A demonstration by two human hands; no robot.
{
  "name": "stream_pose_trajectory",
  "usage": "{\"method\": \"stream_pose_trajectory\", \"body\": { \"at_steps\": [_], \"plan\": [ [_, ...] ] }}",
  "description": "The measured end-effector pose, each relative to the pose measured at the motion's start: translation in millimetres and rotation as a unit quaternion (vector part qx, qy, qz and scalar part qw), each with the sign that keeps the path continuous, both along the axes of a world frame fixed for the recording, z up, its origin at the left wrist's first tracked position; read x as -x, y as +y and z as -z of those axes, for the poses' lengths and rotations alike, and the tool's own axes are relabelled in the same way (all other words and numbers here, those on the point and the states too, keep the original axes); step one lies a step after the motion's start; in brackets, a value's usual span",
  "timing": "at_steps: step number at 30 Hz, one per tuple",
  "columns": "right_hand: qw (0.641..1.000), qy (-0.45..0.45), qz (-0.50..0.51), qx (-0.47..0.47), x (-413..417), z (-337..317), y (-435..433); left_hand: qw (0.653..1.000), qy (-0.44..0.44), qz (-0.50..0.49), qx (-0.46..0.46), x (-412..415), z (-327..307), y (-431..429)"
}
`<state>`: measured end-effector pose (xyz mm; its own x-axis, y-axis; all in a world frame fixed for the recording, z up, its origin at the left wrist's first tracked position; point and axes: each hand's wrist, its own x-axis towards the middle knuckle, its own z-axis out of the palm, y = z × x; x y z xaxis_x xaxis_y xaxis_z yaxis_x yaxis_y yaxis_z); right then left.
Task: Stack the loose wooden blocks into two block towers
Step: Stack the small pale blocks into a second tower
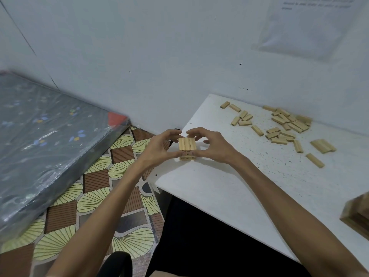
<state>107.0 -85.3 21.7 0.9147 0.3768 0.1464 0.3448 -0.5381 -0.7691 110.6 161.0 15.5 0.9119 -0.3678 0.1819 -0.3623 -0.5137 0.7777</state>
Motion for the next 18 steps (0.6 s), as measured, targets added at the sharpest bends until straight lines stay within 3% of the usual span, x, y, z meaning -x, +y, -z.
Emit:
{"method": "stream_pose_trajectory", "body": {
  "at_steps": [18],
  "plan": [
    [0.999,0.045,0.007,-0.019,1.4,-2.4,7.2,1.000,0.023,0.005,0.014,-0.8,1.4,0.9]
  ]
}}
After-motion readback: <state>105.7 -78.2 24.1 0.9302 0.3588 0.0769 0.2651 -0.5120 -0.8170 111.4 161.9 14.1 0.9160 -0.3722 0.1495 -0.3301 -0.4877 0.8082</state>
